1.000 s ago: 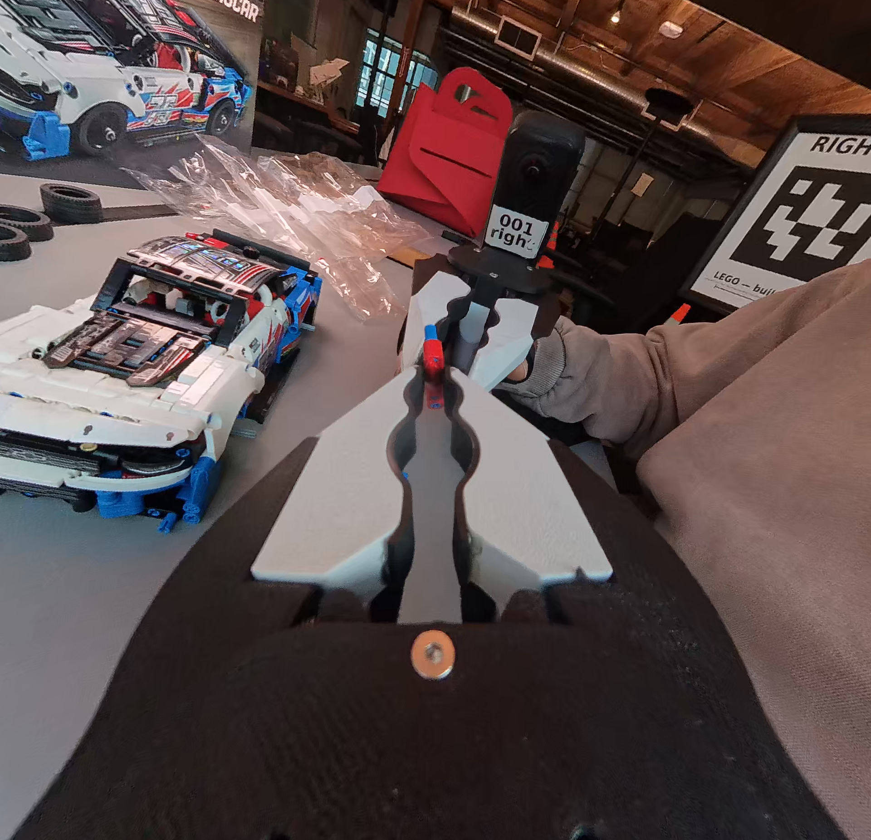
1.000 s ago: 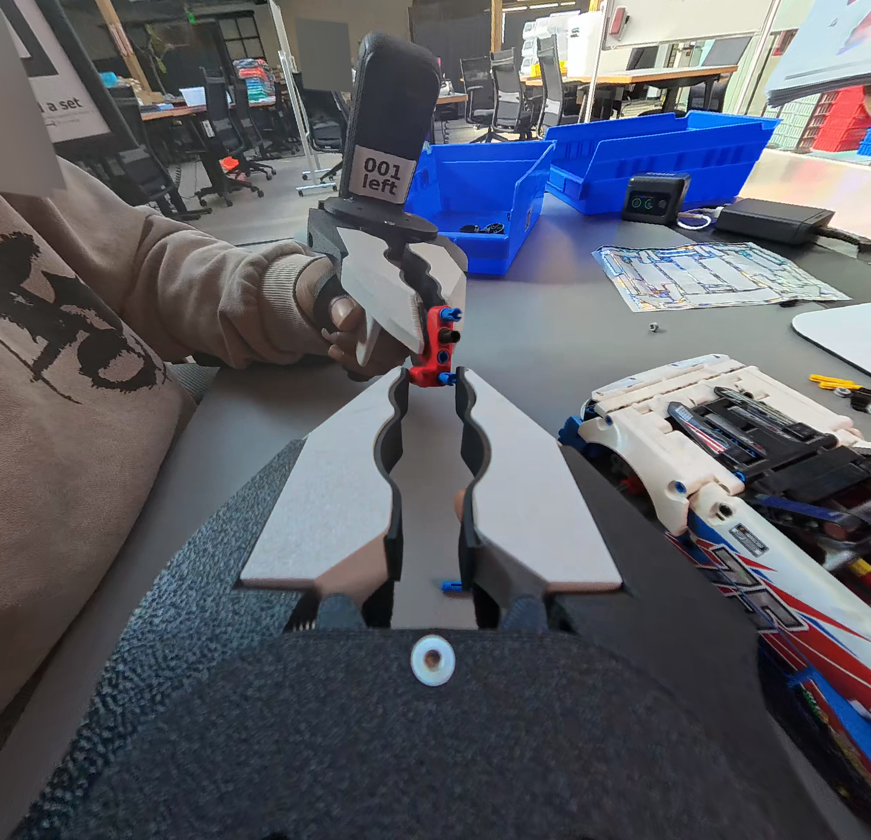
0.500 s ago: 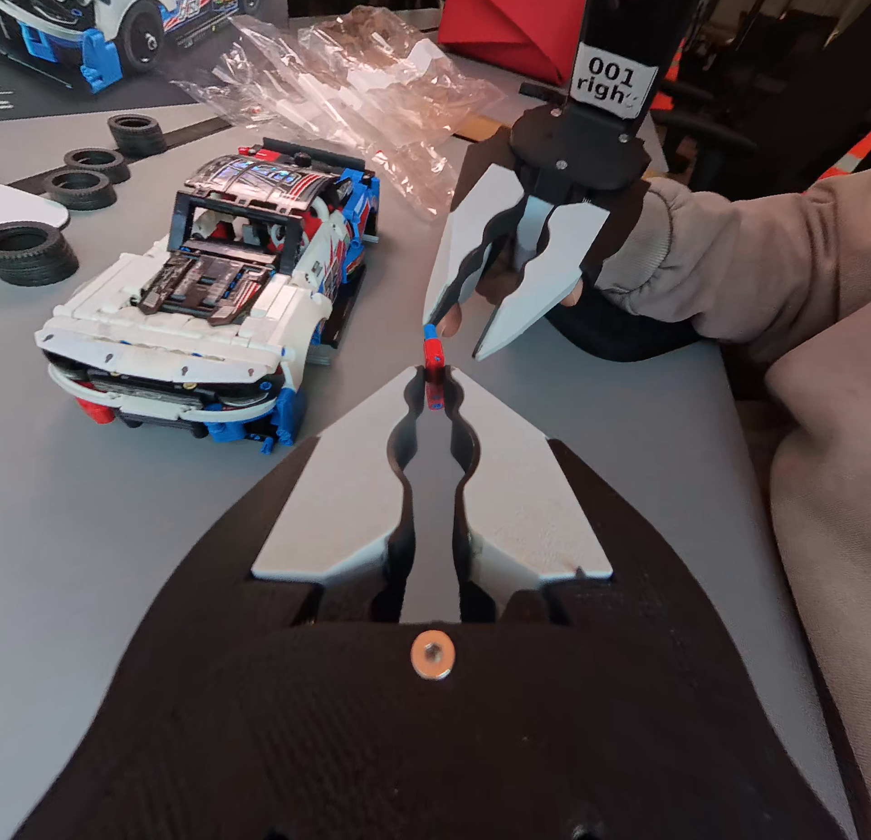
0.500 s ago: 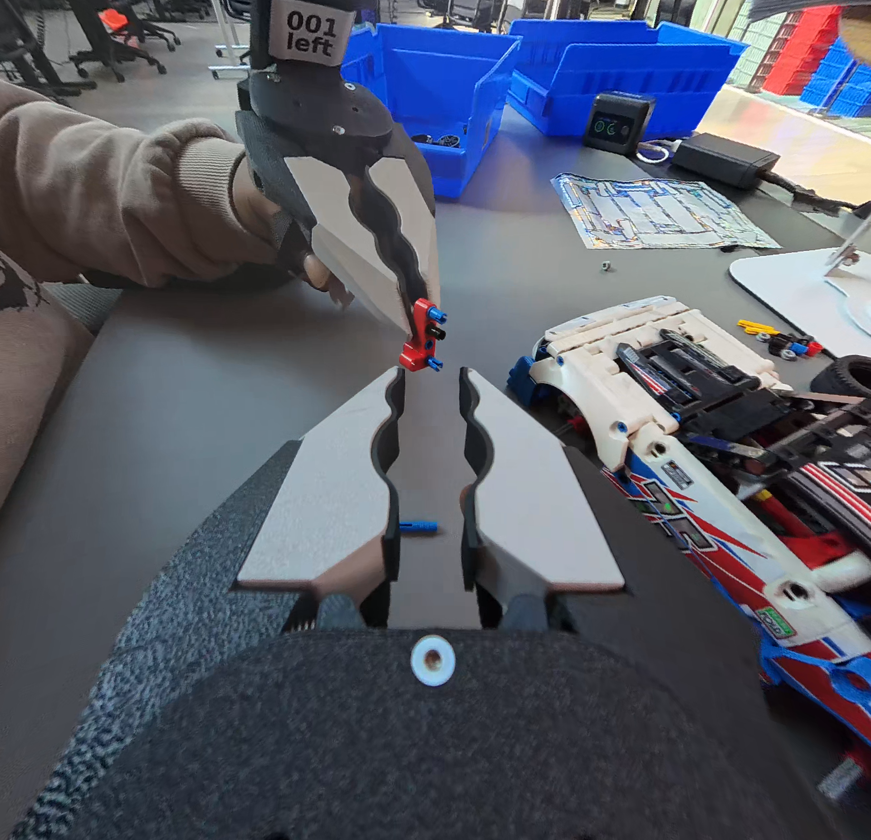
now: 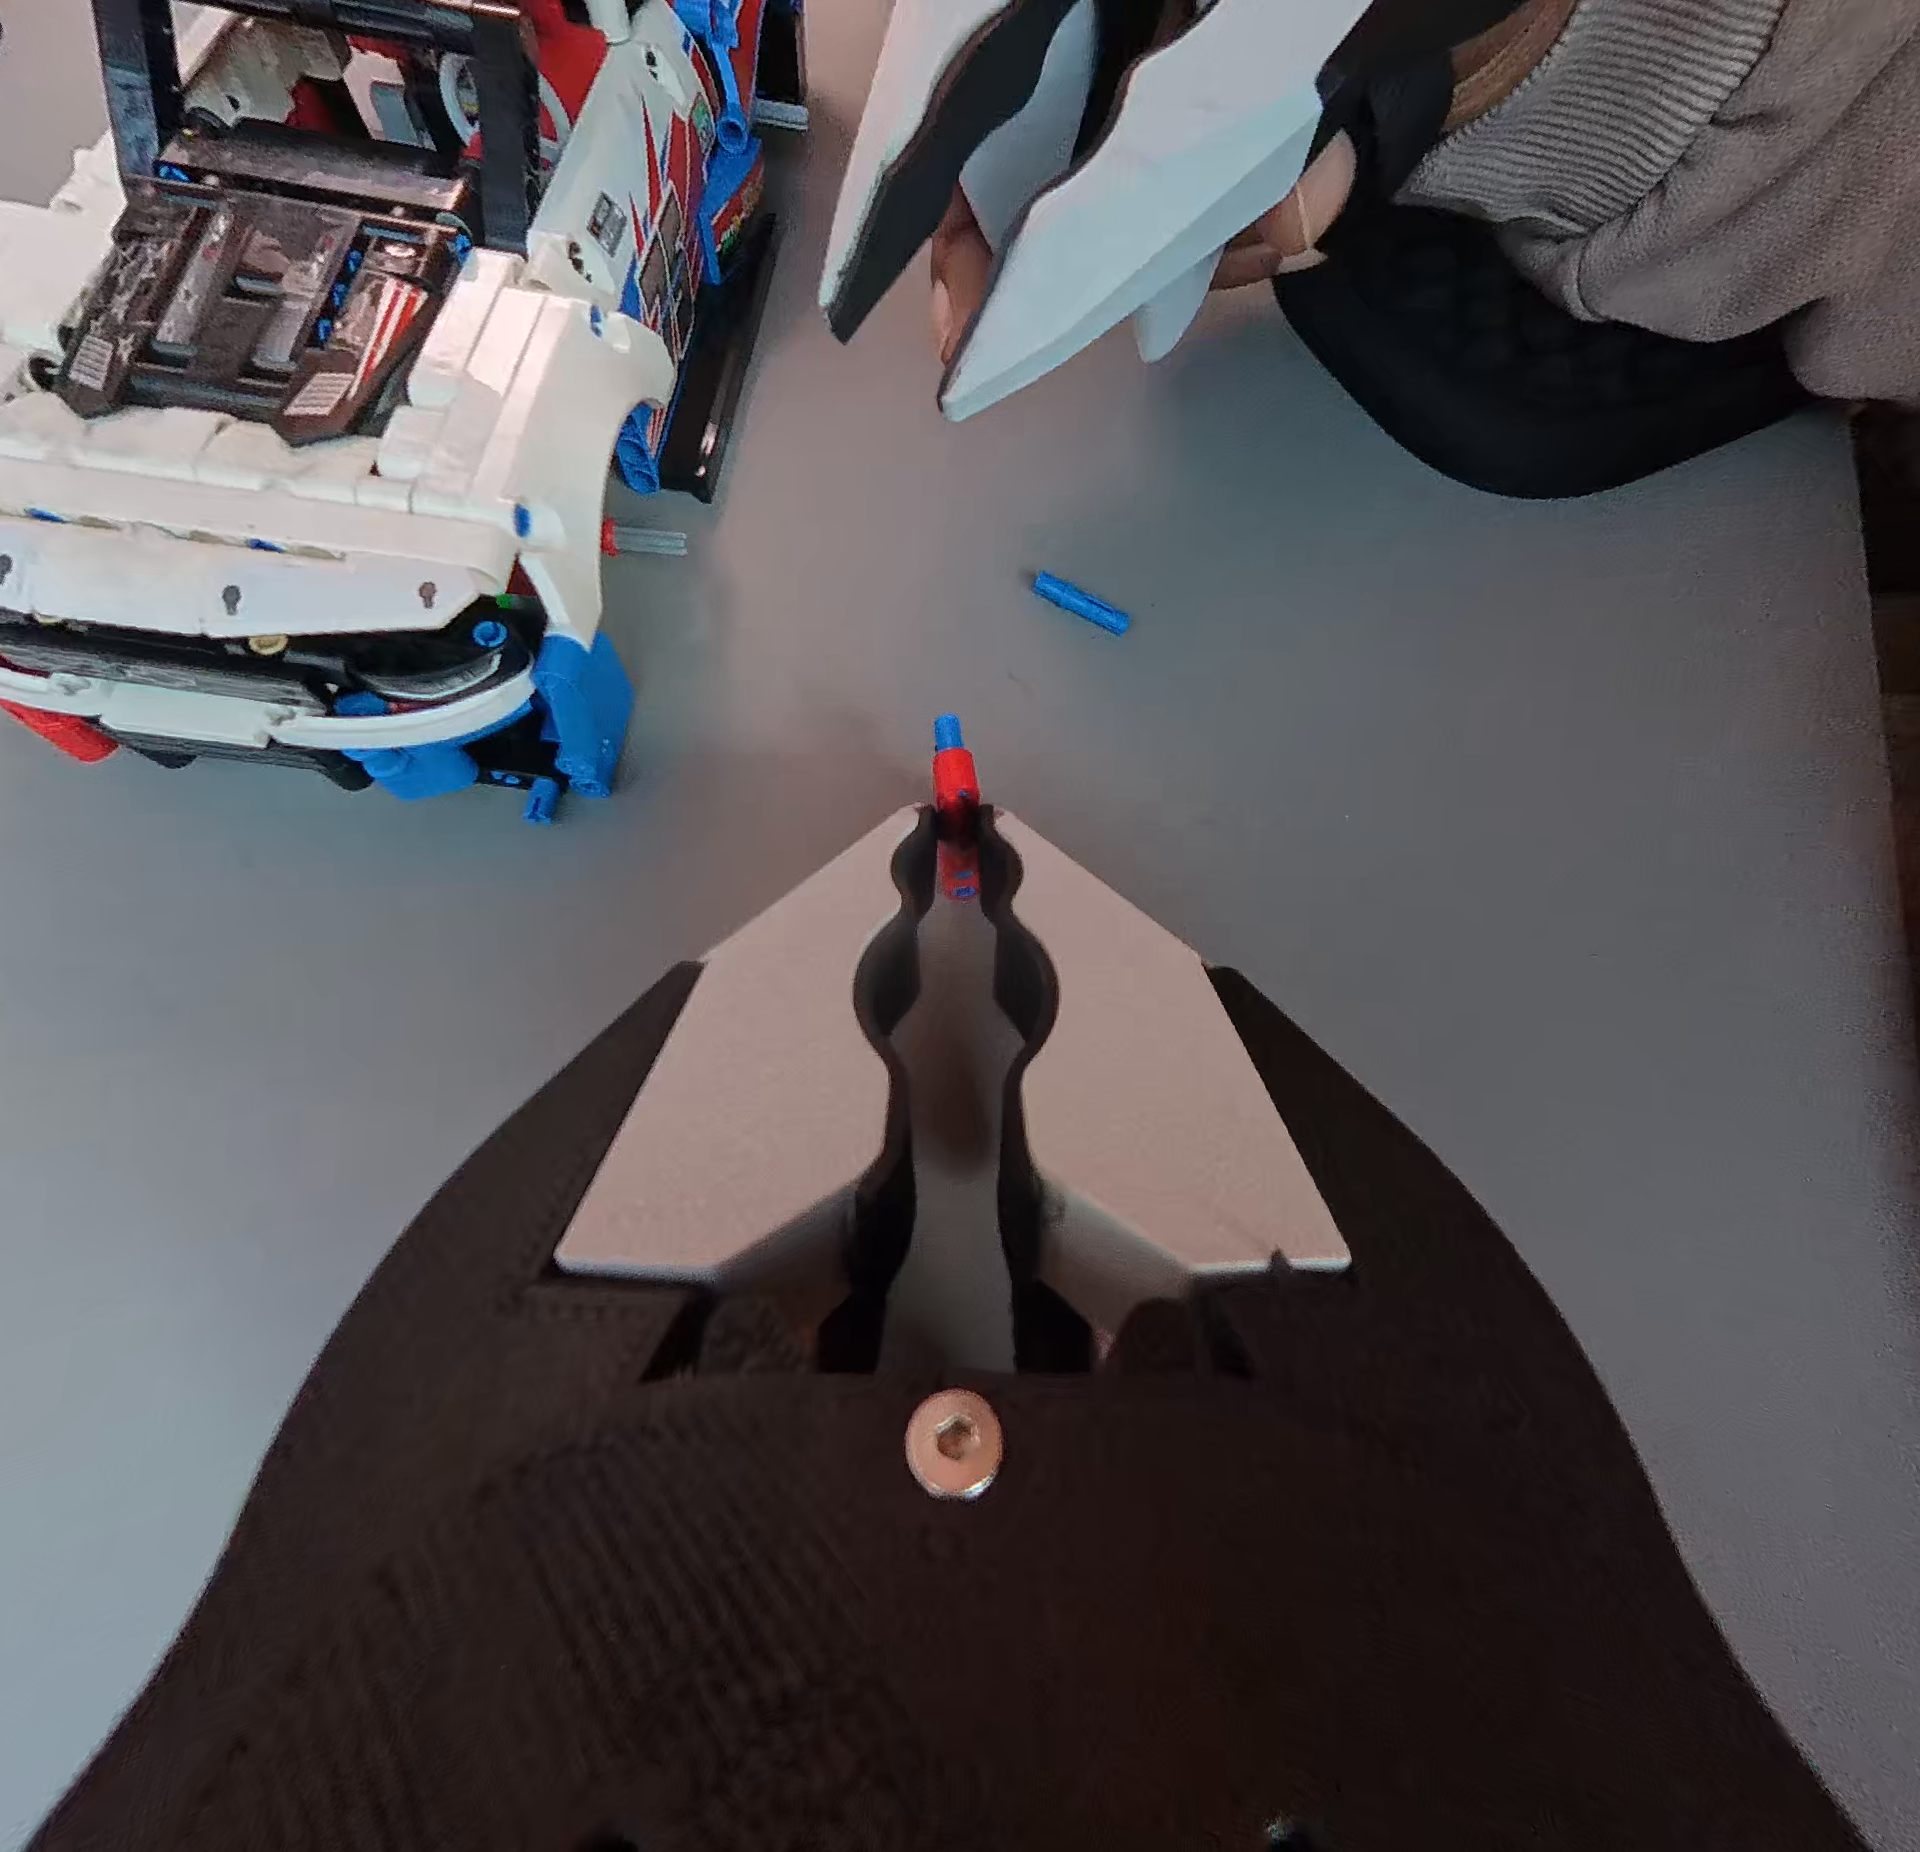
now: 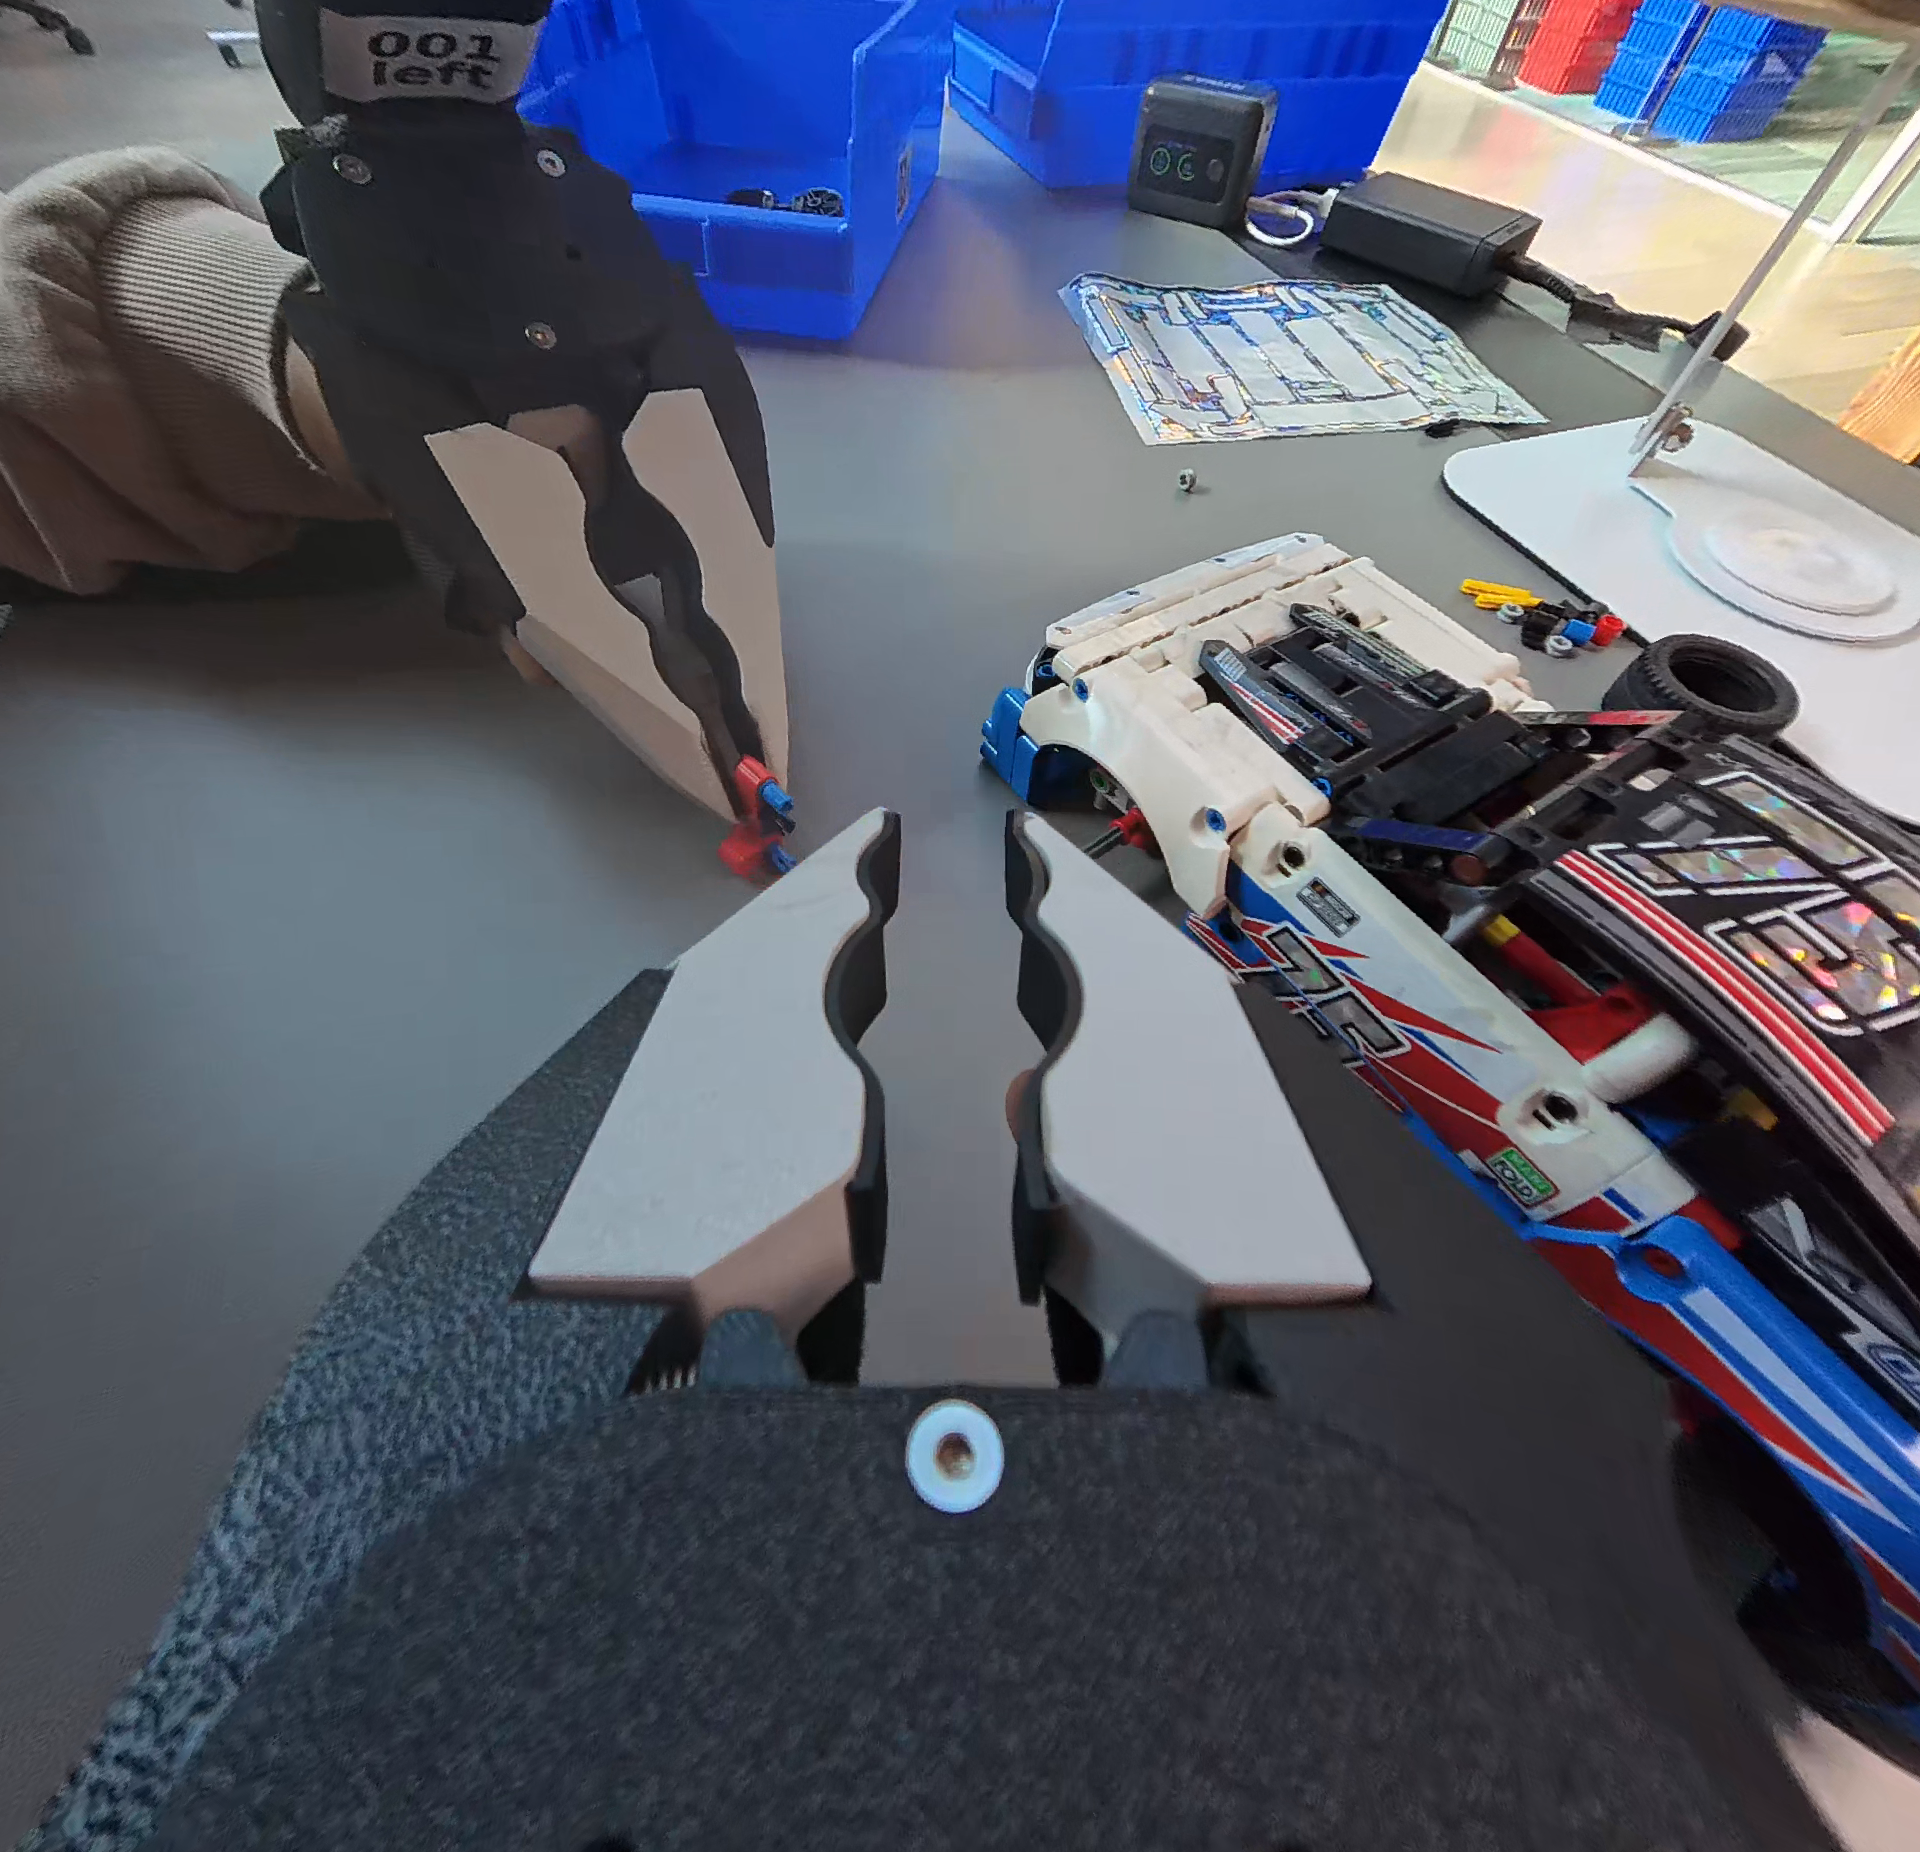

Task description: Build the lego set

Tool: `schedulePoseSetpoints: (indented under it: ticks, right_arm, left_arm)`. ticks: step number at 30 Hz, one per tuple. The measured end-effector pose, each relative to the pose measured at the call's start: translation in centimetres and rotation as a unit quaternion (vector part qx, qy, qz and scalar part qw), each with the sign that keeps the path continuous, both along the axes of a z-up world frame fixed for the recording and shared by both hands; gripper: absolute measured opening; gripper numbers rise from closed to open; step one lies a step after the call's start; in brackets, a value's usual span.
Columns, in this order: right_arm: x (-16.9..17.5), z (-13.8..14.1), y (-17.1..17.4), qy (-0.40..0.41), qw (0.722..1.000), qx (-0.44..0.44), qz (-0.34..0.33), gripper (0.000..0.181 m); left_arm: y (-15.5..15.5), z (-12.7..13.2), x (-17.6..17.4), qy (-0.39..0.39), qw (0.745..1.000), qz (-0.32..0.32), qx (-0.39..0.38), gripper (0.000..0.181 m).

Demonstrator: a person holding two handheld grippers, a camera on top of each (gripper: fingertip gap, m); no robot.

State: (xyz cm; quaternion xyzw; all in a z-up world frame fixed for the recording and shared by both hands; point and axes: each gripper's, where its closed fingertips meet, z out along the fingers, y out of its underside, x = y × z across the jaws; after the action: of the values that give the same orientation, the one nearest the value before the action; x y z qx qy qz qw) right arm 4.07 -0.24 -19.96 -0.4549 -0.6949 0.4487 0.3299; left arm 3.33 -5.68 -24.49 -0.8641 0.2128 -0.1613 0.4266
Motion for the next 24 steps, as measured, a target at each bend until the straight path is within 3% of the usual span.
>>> schedulePoseSetpoints:
  ticks: [1,16,24]
  right_arm:
    - [0.0,-0.2,0.0,-0.003,1.000,0.000,0.001,0.017]
    - [2.6,-2.5,1.3,-0.104,0.992,0.062,0.044,0.017]
    - [5.1,-4.2,-1.1,-0.184,0.968,0.087,0.147,0.023]
  left_arm:
    - [0.0,0.0,0.0,0.004,1.000,-0.001,0.001,0.005]
    - [0.0,-0.4,-0.7,0.031,1.000,0.002,0.002,0.006]
    - [0.1,-0.4,-0.8,0.040,0.999,0.003,0.007,0.009]
